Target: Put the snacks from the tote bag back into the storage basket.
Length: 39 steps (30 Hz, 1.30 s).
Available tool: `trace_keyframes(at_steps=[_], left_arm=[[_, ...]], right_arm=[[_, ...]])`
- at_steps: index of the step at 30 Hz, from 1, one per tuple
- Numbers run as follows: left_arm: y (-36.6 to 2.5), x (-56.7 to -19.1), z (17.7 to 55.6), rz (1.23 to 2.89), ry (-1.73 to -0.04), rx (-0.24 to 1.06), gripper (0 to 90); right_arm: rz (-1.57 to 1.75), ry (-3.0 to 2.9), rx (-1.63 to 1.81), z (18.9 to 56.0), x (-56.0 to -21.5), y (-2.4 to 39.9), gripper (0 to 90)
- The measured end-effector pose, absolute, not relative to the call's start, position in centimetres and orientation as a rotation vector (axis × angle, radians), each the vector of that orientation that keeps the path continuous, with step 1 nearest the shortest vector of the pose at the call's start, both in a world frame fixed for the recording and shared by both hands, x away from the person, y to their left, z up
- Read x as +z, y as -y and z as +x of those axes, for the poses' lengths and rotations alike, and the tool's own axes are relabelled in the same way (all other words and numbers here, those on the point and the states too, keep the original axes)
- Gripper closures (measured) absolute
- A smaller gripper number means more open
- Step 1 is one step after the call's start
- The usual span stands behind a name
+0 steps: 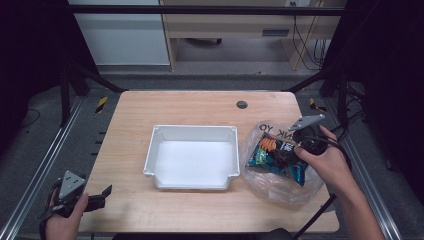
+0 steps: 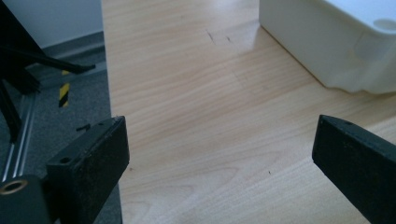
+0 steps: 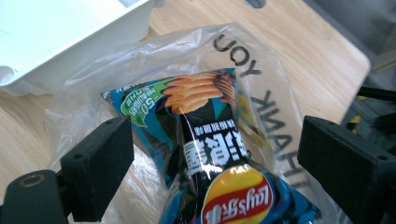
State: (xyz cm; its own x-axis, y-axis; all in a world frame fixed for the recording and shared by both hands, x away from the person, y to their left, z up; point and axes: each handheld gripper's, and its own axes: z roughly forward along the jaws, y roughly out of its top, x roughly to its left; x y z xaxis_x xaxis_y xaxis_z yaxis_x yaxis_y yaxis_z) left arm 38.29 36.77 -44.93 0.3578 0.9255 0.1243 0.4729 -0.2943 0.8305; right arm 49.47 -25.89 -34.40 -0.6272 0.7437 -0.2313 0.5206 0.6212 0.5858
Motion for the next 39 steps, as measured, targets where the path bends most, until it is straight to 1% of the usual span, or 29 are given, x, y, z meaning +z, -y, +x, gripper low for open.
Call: trace_keyframes(at_steps=[8,14,21,25,32,39], left_arm=[[-37.2,-45.1,38.5,1.91,-1.243,0.798,3.5],[-37.1,-45.3,38.6,1.925,-1.242,0.775,3.5],[-35.7,-45.7,38.9,2.006,-1.186,0.75,3.4],[-35.2,-46.2,39.3,2.068,-1.172,0.714,3.2],[-35.0,-46.4,39.4,2.095,-1.167,0.698,3.0],[-35.2,-46.6,39.8,2.082,-1.188,0.695,2.9]], right_arm=[[1.002,-2.424,0.698,52.2,-34.0,25.8,10.2],[0.997,-2.518,0.676,53.6,-34.9,25.2,8.7],[1.001,-2.562,0.642,54.8,-35.7,24.8,8.2],[1.005,-2.585,0.638,55.0,-36.0,24.7,8.2],[1.0,-2.62,0.59,55.4,-36.6,24.8,8.9],[0.992,-2.644,0.54,55.3,-37.2,25.2,7.9]])
